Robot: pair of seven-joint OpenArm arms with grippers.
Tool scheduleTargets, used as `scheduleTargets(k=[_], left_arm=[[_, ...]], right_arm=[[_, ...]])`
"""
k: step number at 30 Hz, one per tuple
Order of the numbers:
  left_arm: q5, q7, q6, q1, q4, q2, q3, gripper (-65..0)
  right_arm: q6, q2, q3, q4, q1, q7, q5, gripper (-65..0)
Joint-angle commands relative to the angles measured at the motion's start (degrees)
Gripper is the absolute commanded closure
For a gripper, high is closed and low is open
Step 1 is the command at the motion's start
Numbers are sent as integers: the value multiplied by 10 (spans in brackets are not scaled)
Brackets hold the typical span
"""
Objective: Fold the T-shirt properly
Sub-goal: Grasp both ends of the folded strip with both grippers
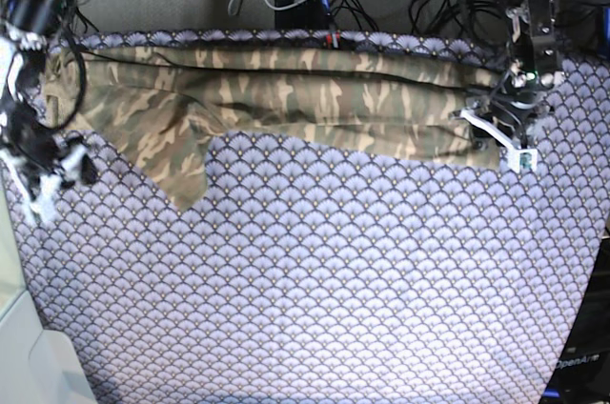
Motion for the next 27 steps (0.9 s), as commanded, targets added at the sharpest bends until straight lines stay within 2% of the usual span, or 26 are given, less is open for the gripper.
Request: scheduleTargets(k=[1,3,6,10,14,21,27], left_arm=[[12,78,9,17,-9,-1,-8,-242],[12,80,6,18,-9,-1,-22,-243],[12,80,6,25,-9,-1,-32,-243],[12,80,6,25,-9,-1,-33,-243],[12,80,6,26,-9,-1,-33,-243],[12,80,7,35,-8,-1,-33,-243],[12,81,9,43,16,-1,-33,-243]], right_arm=[[0,12,-14,-7,19,4,4,-272],[0,12,-43,-29,37,4,4,-272],[0,-7,-80,-44,59,-1,4,-272],[0,-31,-91,-41,71,-28,5,-272],[0,-47,-91,-45,76,-28,5,-272],[0,-49,-104,-54,73,-8,5,-272],[0,-49,-104,-150,82,21,4,-272]])
